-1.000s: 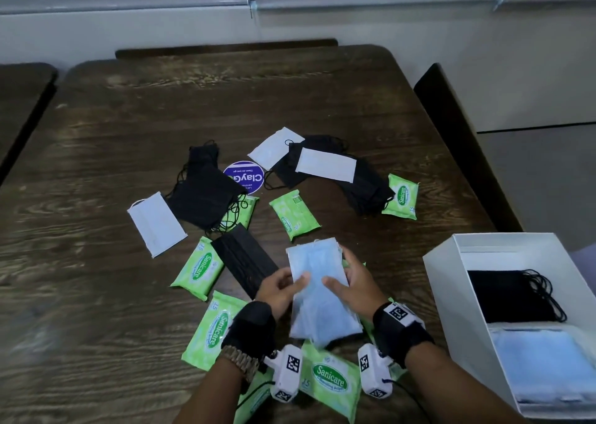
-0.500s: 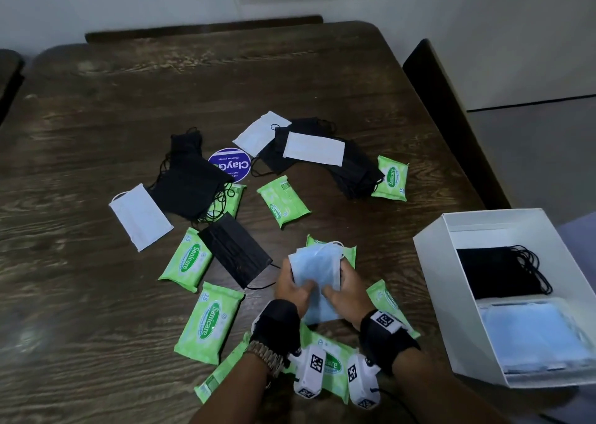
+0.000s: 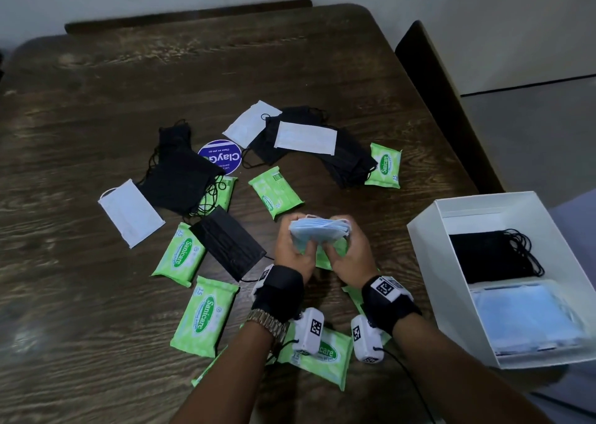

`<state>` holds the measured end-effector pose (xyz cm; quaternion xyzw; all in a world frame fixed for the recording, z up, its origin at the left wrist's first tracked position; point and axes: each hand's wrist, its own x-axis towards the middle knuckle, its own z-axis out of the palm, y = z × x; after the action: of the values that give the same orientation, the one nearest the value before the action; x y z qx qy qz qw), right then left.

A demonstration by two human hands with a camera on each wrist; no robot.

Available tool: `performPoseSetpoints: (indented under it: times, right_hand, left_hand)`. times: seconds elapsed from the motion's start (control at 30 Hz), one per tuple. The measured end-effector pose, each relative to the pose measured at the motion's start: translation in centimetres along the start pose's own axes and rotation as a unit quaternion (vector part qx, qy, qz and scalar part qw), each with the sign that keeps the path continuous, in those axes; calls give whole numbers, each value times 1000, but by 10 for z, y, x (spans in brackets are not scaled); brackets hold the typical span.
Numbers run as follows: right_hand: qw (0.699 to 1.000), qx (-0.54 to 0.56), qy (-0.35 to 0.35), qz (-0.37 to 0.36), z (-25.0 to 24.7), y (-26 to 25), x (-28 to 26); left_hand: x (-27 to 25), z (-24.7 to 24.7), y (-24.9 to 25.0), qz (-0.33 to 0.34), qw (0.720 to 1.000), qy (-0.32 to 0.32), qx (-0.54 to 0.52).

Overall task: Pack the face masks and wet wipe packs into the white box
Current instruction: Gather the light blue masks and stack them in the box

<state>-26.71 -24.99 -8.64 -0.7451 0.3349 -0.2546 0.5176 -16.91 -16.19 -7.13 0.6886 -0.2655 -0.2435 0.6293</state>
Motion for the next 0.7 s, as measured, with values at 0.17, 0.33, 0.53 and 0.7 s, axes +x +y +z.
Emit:
performPoseSetpoints:
  times: [0.17,0.33,0.53,0.7]
  right_hand:
    - [999,26,-18,-18,-4,1,6]
    - [998,43,-36,-21,2,-2,9]
    - [1000,3,-1,-21,-15,-5,16]
    - [995,-78,-59,-32,-55,-16,24]
  left_hand:
    - [10,8,-5,-4,1000,-9,17]
    - [10,20,-2,-38,999,9,29]
    - [9,23,4,-48,998,-10,37]
    - [23,23,44,48,997,-56,27]
